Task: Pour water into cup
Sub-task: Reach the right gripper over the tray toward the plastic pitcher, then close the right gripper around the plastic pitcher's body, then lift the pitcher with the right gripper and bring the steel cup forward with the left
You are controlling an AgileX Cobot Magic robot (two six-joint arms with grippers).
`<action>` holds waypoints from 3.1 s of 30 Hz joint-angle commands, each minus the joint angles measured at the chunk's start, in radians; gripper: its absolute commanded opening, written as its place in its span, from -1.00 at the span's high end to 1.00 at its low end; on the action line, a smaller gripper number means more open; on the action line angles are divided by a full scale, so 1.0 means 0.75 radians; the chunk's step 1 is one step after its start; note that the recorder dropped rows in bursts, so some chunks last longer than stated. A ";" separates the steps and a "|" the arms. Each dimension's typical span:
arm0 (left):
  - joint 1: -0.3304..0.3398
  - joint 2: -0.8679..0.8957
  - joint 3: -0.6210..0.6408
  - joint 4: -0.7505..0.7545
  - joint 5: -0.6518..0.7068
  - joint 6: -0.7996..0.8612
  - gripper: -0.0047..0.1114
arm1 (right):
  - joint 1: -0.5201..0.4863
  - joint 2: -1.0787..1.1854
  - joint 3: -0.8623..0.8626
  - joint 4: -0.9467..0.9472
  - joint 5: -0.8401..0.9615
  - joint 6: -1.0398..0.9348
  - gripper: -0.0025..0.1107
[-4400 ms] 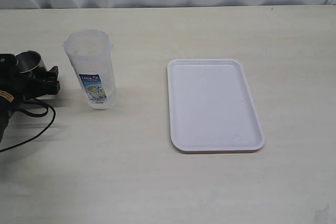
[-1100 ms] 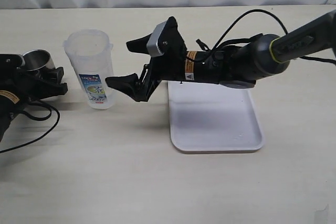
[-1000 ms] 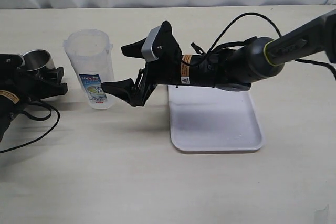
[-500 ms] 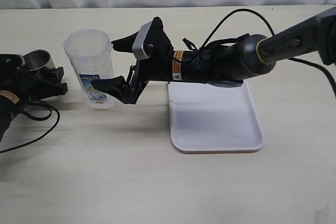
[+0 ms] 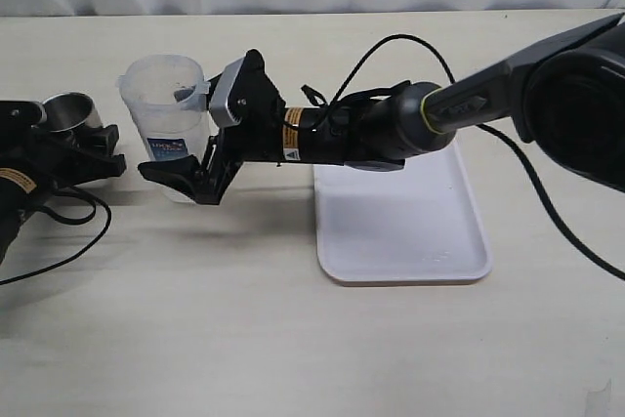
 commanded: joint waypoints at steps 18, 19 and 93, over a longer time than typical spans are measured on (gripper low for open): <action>0.006 -0.003 -0.004 0.034 -0.010 -0.013 0.92 | 0.025 0.025 -0.037 0.022 -0.002 -0.003 -0.86; 0.006 -0.003 -0.004 0.034 -0.010 -0.013 0.92 | 0.025 0.025 -0.037 0.038 -0.002 -0.003 -0.86; 0.006 -0.003 -0.069 0.536 -0.010 -0.013 0.92 | -0.044 -0.119 -0.042 0.361 0.168 -0.137 0.88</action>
